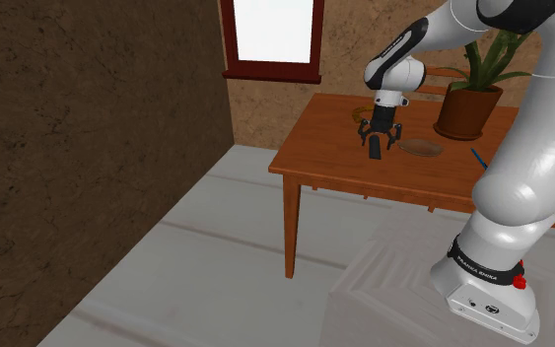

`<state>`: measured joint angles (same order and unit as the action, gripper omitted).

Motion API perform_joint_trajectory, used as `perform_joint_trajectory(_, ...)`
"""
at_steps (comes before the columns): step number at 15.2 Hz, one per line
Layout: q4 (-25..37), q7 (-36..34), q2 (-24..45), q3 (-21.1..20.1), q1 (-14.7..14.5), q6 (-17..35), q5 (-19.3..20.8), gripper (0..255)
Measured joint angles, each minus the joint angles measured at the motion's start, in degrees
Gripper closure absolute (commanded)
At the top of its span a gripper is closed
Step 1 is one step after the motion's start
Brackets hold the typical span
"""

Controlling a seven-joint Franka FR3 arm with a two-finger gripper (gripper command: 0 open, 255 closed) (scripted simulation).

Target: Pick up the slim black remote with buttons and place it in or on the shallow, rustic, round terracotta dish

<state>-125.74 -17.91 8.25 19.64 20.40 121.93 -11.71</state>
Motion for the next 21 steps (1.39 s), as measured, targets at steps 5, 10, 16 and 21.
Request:
perform_joint_trajectory(5, 0.23, -0.17, -0.48, 0.33, 0.19, -0.14, 0.23, 255)
perform_joint_trajectory(10, 0.29, -0.27, -0.43, 0.25, 0.11, -0.04, 0.20, 255)
perform_joint_trajectory(16, 1.07, -0.92, -1.91, 0.25, -0.11, -2.73, 1.06, 255)
perform_joint_trajectory(21, 2.48, -2.17, -4.17, 0.33, -0.29, -6.15, 2.21, 255)
